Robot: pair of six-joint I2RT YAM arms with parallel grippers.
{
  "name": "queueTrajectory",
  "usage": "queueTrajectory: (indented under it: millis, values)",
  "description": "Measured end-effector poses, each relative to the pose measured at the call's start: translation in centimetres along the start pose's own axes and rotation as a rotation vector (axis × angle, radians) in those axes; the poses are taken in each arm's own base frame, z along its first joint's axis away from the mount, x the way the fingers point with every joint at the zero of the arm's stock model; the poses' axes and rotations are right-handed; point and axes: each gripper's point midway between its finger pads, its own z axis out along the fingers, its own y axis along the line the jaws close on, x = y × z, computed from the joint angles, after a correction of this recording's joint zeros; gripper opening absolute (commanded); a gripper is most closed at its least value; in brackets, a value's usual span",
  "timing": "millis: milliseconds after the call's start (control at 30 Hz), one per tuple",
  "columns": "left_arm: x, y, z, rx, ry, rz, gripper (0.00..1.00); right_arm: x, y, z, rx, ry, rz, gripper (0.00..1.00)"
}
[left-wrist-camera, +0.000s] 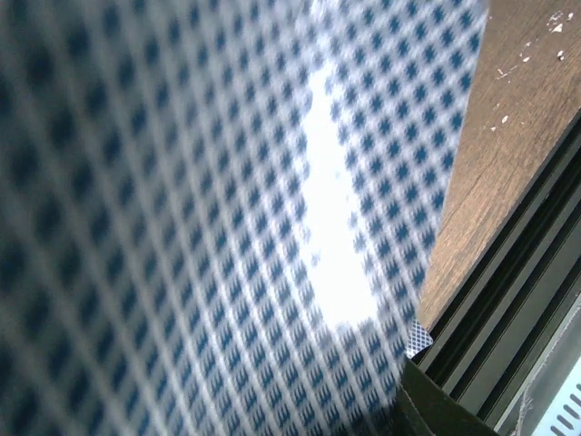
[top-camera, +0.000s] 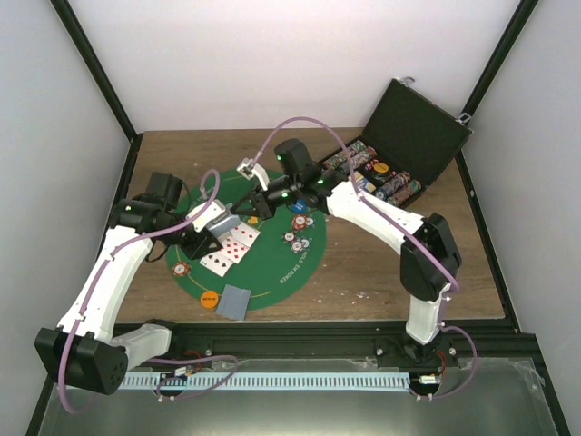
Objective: Distribute texas hold em gaming equipment
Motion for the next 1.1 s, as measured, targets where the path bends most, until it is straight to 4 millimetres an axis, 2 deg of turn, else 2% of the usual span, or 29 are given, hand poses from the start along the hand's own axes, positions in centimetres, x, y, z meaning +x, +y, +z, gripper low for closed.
queueTrajectory:
  millis: [267,467,633,767,933,1100]
  values:
    - [0.0,1.3,-0.1,-0.060,-0.002,-0.039,0.32,-0.7,-0.9,-3.6,0.037,-0.102,0.087,0.01]
    - [0.2,4.0,-0.7,-0.142,-0.032,-0.145,0.33,0.4,-3.3,-5.4,0.100,-0.243,0.272,0.01]
    - [0.3,5.3,-1.1,-0.183,-0.046,-0.195,0.33,2.3,-7.8,-5.4,0.223,-0.374,0.459,0.01]
    - [0.2,5.5,-1.2,-0.190,-0.054,-0.201,0.33,5.0,-12.0,-4.8,0.341,-0.434,0.592,0.01]
    - [0.3,5.5,-1.0,-0.189,-0.052,-0.204,0.33,8.5,-17.2,-3.3,0.454,-0.460,0.740,0.01]
    - [0.4,5.5,-0.9,-0.187,-0.049,-0.205,0.33,11.9,-21.2,-1.3,0.511,-0.433,0.864,0.01]
